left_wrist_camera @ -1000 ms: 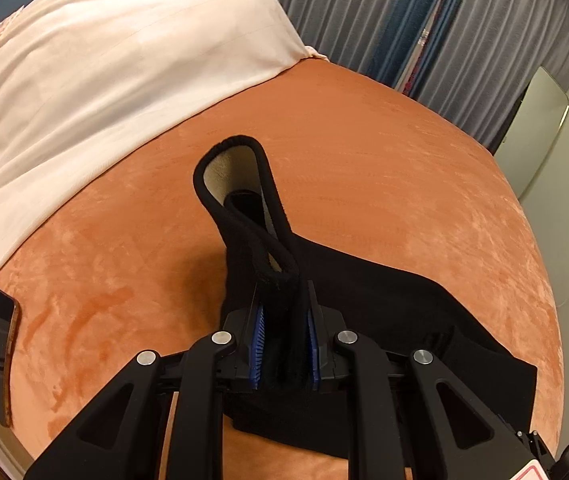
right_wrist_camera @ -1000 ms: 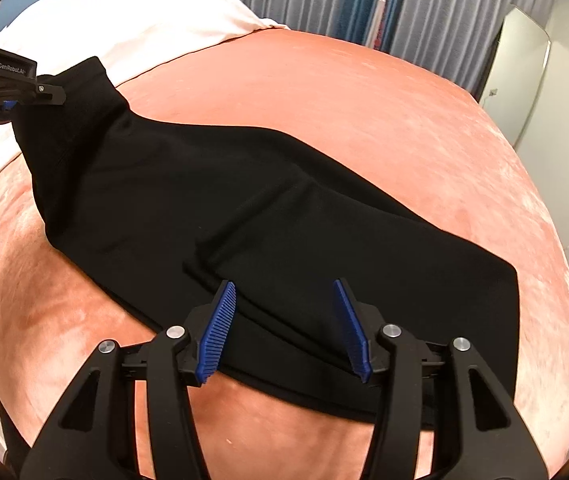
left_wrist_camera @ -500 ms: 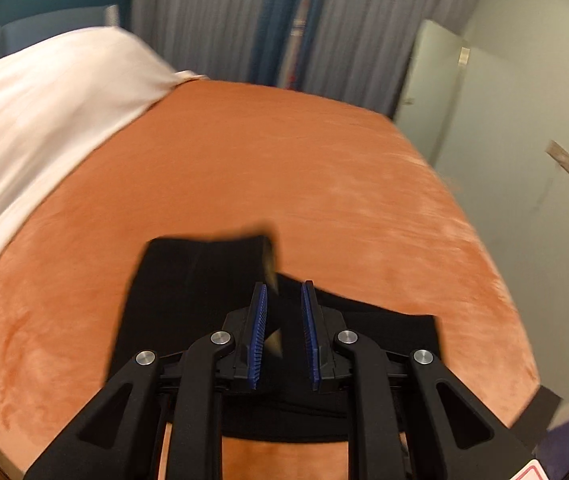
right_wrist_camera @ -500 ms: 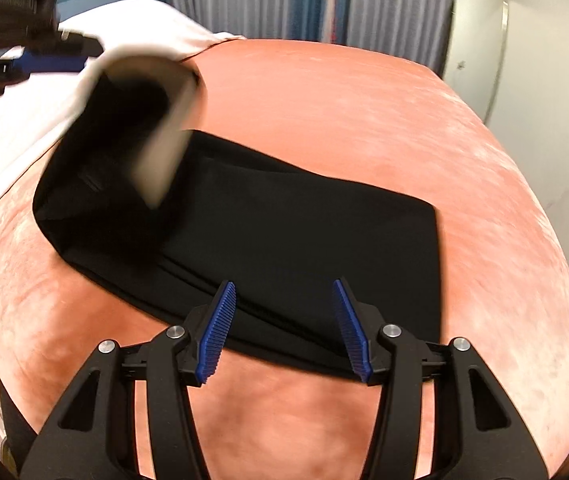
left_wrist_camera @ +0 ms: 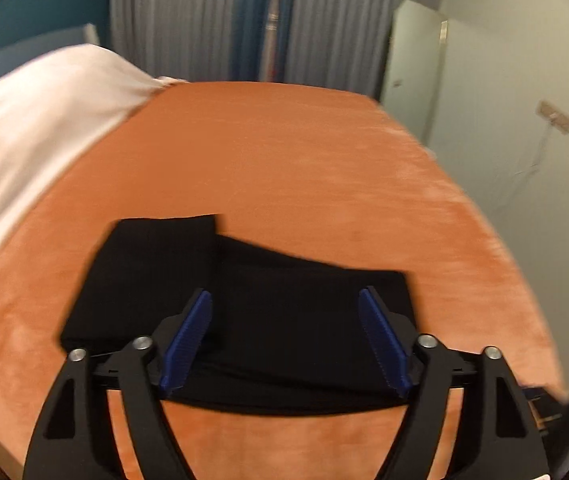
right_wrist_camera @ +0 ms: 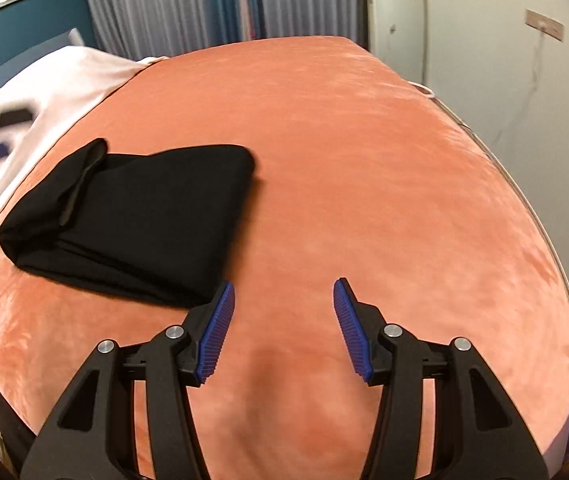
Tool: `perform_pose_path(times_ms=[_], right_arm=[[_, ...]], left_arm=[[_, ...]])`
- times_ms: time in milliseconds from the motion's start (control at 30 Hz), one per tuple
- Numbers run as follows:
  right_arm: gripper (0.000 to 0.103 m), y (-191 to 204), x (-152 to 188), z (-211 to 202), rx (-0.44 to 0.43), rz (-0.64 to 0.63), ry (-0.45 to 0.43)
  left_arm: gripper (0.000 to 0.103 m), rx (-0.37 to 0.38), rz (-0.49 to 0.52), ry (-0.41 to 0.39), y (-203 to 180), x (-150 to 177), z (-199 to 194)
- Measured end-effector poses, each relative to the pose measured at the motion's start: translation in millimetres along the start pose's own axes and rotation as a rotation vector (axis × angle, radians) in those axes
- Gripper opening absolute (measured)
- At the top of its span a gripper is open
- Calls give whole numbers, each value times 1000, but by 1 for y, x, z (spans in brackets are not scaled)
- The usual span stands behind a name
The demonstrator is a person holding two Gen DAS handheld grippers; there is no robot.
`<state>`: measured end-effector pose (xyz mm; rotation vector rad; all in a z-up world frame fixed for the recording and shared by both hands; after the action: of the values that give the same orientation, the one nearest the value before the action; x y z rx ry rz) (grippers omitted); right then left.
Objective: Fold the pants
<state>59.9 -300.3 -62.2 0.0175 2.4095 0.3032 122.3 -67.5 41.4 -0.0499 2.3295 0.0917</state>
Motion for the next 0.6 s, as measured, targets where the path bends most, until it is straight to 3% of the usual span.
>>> perform_pose_path(times_ms=[67,233,467,600], right_arm=[[59,-12,4,-4,3,22,-5],[59,-29,15,-15,-1,62,-18],[59,-32,26,-23,12,90,-8],[59,-33,26,-24,17,97,-2]], left_arm=[[77,-85,52,7,23,14,12],[77,-219,235,39,43,39,50],[78,-276,467,-23,17,57,85],[79,-268,503,17,25,64,110]])
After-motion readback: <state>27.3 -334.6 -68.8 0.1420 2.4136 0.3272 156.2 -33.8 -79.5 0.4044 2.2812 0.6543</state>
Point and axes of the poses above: each gripper's, at about its wrist camera, not at the fingertips, and z roughly the way its jaws point, y to its left, x to its underside, the point moved 2 cm from there along z, roughly the way its jaws point, and after that the axes turned 10 degrees about -x, right-handed, at the moved point
